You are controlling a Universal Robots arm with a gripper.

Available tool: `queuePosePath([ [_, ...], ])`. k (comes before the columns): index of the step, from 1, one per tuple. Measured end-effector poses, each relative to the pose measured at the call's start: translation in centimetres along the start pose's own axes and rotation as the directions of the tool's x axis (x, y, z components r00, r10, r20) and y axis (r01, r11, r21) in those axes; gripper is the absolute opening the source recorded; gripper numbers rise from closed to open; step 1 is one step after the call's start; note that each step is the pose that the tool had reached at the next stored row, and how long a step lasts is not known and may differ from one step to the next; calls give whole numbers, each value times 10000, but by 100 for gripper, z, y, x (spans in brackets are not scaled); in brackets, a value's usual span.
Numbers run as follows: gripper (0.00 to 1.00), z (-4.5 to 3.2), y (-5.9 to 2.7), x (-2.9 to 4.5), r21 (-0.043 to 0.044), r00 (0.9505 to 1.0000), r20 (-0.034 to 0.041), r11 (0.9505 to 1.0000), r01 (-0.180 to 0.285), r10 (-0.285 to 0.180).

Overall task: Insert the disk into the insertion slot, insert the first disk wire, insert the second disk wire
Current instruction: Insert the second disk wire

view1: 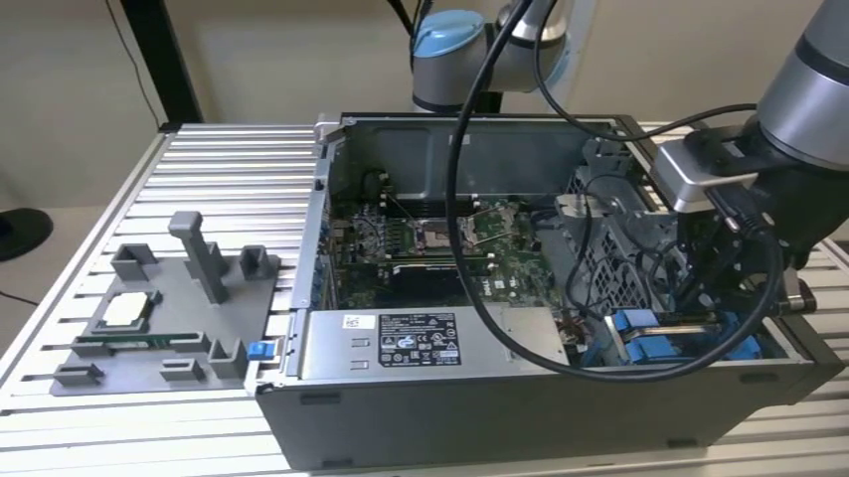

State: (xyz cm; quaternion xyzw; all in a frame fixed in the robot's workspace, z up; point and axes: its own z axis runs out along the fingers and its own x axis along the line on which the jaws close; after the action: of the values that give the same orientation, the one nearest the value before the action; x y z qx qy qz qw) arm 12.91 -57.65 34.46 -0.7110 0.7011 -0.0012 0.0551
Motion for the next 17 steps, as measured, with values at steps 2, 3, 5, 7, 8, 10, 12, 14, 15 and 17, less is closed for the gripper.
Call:
queuePosePath([
  [2, 0, 4, 0, 0, 1, 10000, 0, 10000, -2, 2],
  [3, 0, 6, 0, 0, 2, 10000, 0, 10000, -3, 3],
  [5, 0, 10, 1, 1, 7, 10000, -1, 10000, -6, 6],
  [7, 0, 12, 1, 1, 19, 10000, -2, 10000, -6, 6],
  [8, 0, 14, 1, 0, 25, 10000, 0, 10000, -6, 6],
  [10, 0, 17, 2, 0, 37, 10000, -1, 10000, -5, 5],
  [12, 0, 22, 2, -1, 46, 10000, -1, 10000, -5, 5],
  [14, 0, 26, 2, -2, 51, 10000, -3, 10000, -5, 5],
  [15, 0, 29, 3, -2, 52, 10000, -5, 10000, -4, 4],
  [17, 0, 37, 3, -1, 52, 10000, -8, 10000, -6, 6],
])
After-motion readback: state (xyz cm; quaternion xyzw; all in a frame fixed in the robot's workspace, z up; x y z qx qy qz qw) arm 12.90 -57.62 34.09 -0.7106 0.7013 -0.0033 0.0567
